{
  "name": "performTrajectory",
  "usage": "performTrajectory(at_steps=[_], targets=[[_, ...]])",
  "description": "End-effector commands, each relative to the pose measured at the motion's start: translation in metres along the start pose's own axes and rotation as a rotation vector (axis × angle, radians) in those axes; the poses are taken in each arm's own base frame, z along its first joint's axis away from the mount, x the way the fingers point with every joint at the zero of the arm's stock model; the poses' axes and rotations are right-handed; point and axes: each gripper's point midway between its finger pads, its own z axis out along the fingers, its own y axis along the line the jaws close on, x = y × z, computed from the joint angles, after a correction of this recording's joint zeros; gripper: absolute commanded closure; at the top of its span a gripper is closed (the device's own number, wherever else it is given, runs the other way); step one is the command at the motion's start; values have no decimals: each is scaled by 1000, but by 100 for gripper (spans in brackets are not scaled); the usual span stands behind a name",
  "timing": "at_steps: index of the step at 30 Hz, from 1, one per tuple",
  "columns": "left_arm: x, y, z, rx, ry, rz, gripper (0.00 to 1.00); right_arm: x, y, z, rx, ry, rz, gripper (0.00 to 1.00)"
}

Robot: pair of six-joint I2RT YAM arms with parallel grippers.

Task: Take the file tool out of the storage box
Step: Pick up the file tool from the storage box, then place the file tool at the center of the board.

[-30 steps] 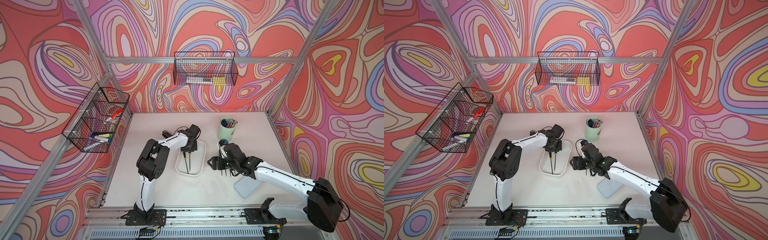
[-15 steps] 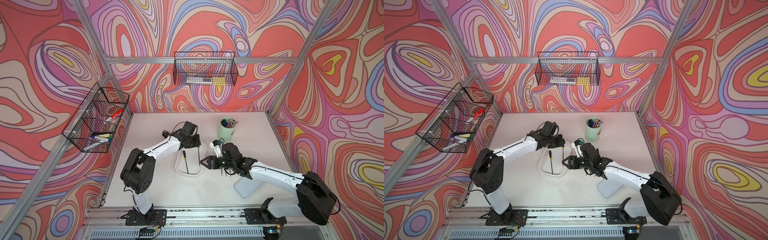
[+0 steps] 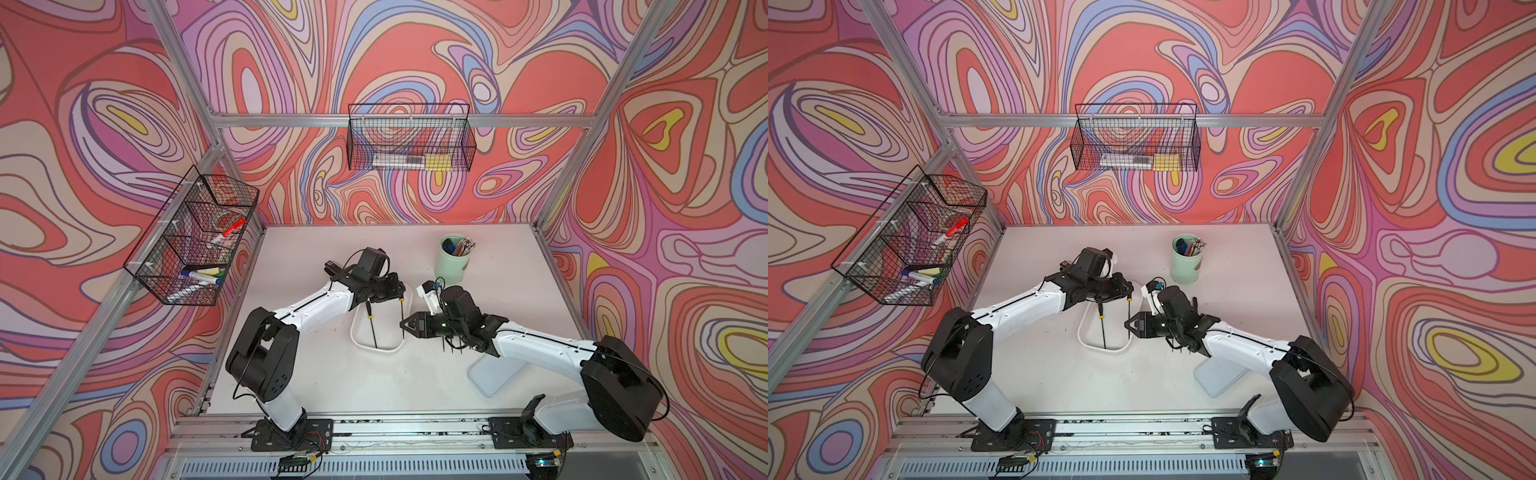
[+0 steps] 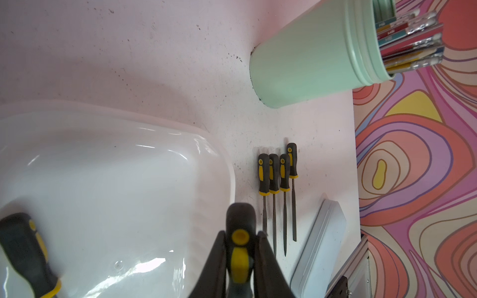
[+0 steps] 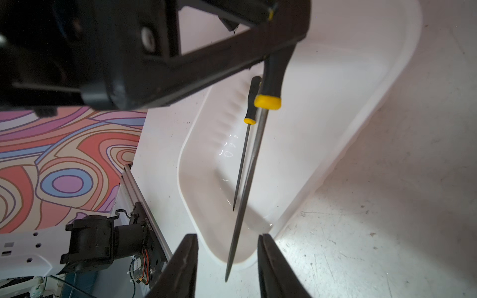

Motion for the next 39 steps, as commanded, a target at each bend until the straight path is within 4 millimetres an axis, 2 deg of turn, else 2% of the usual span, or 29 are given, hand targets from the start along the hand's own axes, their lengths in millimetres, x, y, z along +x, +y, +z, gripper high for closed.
performTrajectory(at_steps=[1,7,11,14,20,22,26,27,29,31,33,39], targets=[[-5,-19,-10,78,-28,2,93,-9,6,2,-26,-15,-10,66],[-7,-23,-12,103,-39,-2,94,-7,10,5,-61,-10,12,75],[-7,-24,-15,107,-44,5,95,-7,10,4,-60,-13,14,92],[-7,-28,-15,131,-40,13,93,-8,13,3,-73,-18,16,99],[-10,-36,-17,223,-40,7,89,-10,14,1,-68,-23,15,100],[-11,-37,-18,233,-33,17,81,-11,12,0,-51,-26,13,100],[-16,-37,-23,224,-41,49,55,-21,-1,-5,69,-44,11,100],[-18,-34,-25,205,-44,59,46,-22,-6,-7,111,-44,16,100],[-25,-25,-31,145,-58,88,20,-28,-16,-14,201,-62,36,100],[-29,-17,-38,92,-67,126,2,-32,-17,-17,264,-80,28,100],[-34,-5,-46,45,-72,144,1,-33,-21,-21,349,-80,20,100],[-38,37,-67,-185,-105,164,1,-19,-51,-34,603,-18,48,100]])
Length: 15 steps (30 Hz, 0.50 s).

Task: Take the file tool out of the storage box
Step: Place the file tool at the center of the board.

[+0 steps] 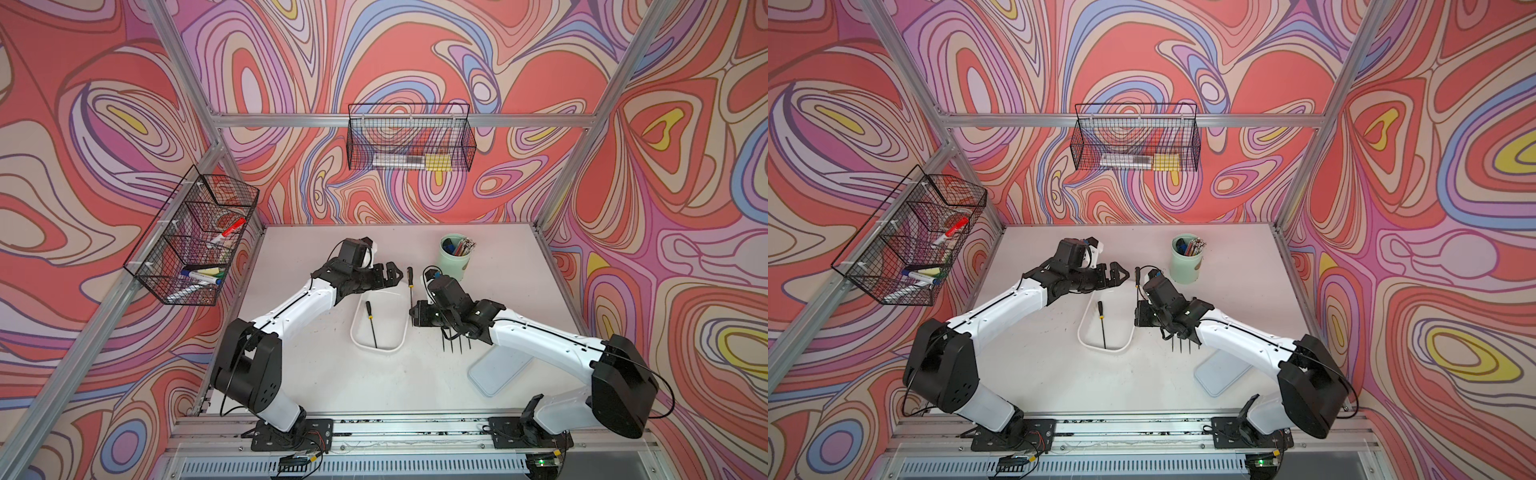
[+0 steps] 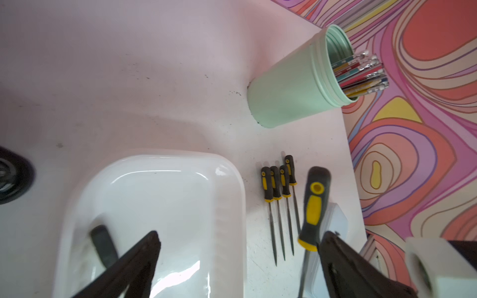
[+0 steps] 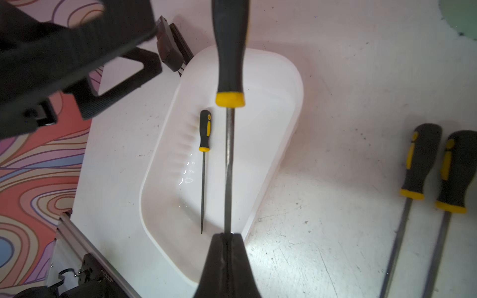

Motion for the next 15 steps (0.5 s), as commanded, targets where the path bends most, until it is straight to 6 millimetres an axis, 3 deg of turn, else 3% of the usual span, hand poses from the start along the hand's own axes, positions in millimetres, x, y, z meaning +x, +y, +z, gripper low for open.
performTrajectory(at_steps=[1,7,15], targets=[[5,25,-15,-162,10,57,1,17,-46,1,248,56,8,100],[11,39,-13,-228,38,41,1,33,-64,9,346,130,21,100],[3,36,-19,-234,14,54,4,56,-78,29,390,221,26,100]])
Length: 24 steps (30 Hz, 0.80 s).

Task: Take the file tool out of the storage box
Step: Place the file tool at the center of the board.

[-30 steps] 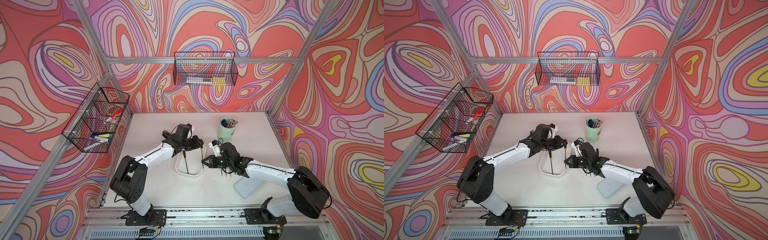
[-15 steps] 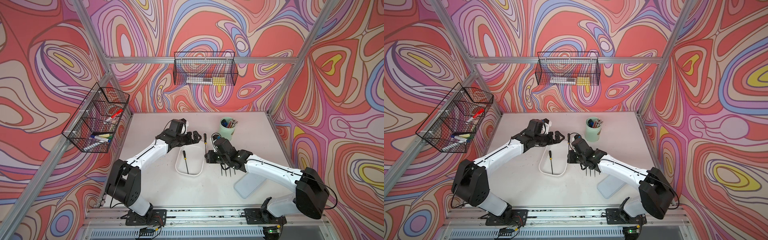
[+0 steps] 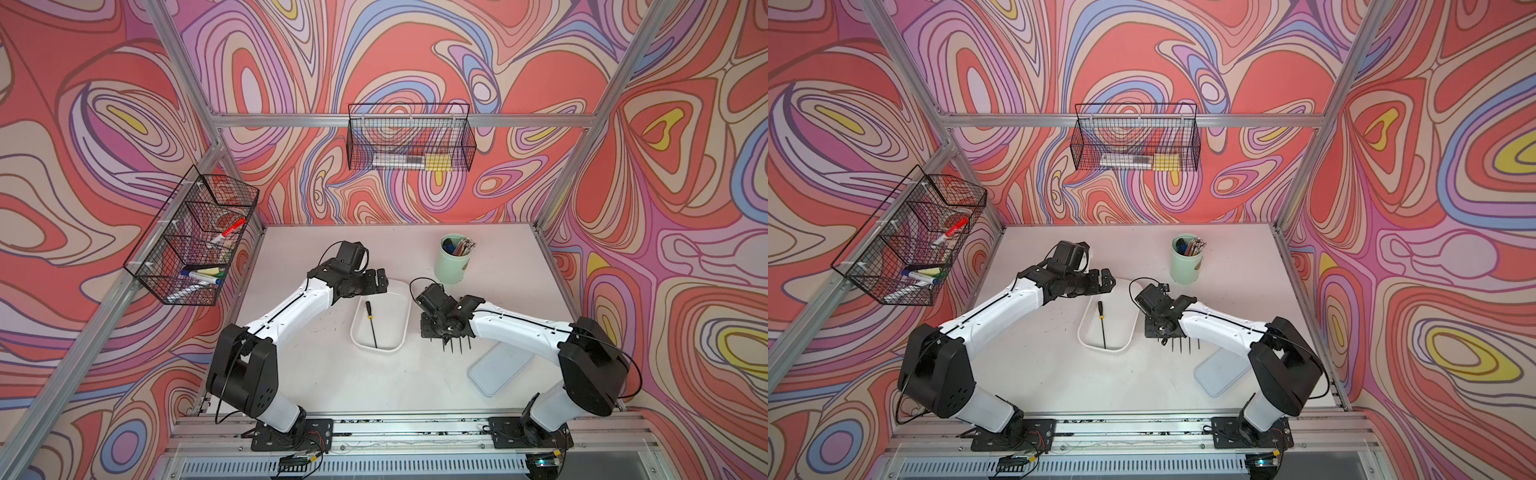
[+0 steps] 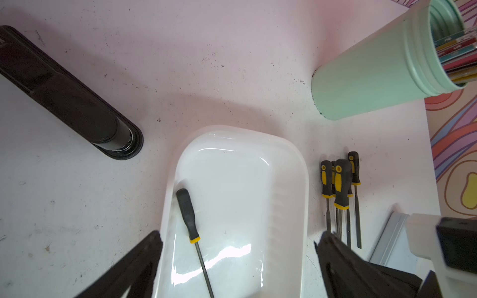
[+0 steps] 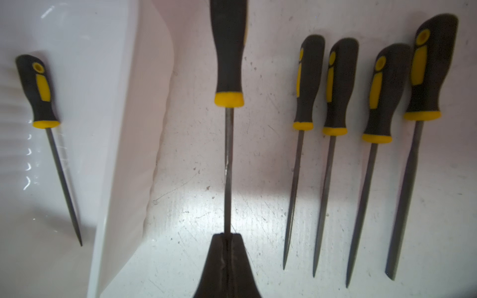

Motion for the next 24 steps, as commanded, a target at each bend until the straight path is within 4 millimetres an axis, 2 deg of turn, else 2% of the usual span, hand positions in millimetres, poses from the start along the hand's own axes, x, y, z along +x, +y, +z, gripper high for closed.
performTrajectory(at_steps=[1,8,12,24], targets=[[-8,2,-8,-28,-19,21,4,2,-1,8,23,20,7,100],[-6,5,-6,-42,-19,23,4,10,-5,24,50,45,12,100],[-6,5,-6,-45,-16,22,8,16,-9,31,70,61,13,100],[-2,7,0,-50,12,15,13,25,-19,40,108,81,12,100]])
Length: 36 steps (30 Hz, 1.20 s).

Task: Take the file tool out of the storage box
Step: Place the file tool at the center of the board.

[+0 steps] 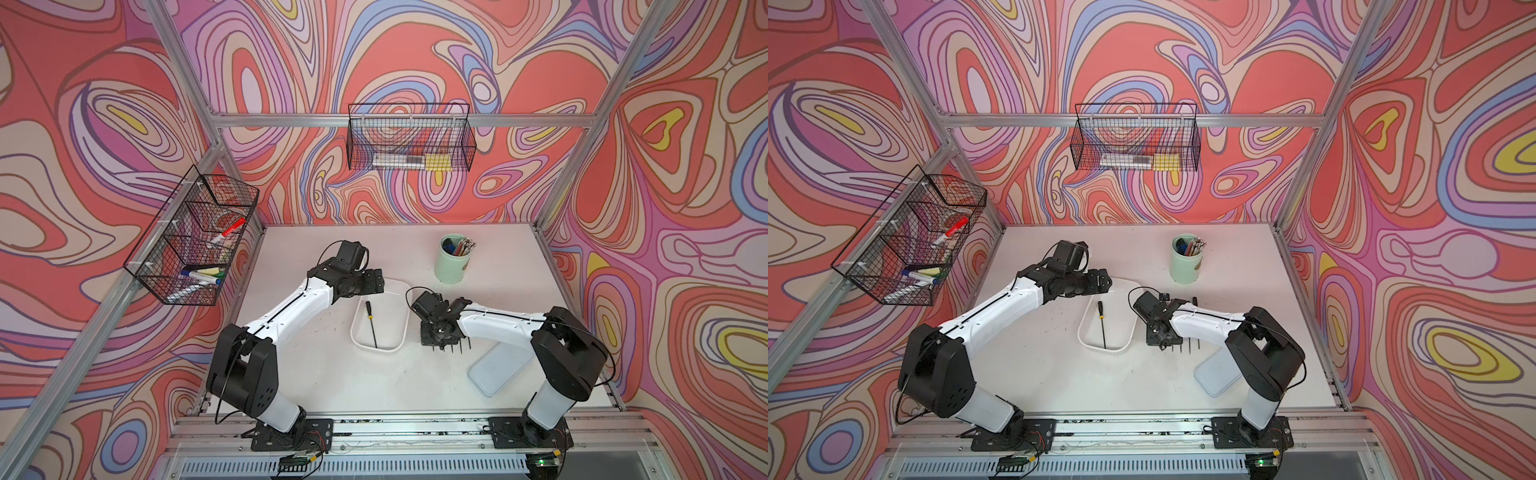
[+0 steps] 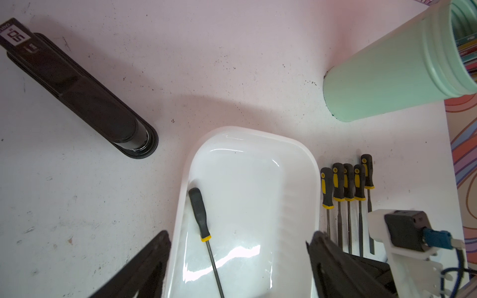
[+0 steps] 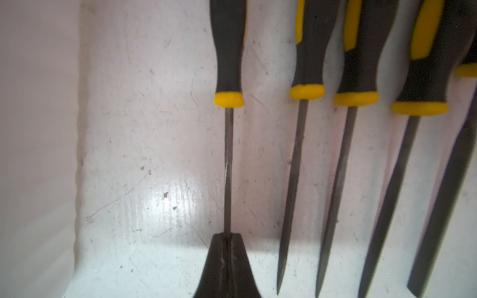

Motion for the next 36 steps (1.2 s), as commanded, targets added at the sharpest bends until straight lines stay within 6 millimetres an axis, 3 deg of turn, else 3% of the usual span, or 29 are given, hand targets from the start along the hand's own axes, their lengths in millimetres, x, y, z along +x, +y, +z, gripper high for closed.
performTrajectory(at_steps=[1,8,14,19,21,28,36], targets=[[-2,-2,1,-5,12,11,14,2,-5,7,29,-4,2,100],[7,4,11,-52,69,6,21,4,-8,12,48,3,-7,100],[9,6,14,-91,82,8,22,7,-10,17,49,7,-11,85],[19,9,19,-134,113,15,27,2,-6,13,34,-5,-32,79],[23,9,20,-148,123,15,28,-3,-3,4,27,-18,-57,77],[29,7,22,-247,140,18,33,-37,21,-55,-149,-138,-131,68],[36,18,31,-375,151,1,40,-49,38,-77,-438,-169,-170,63]])
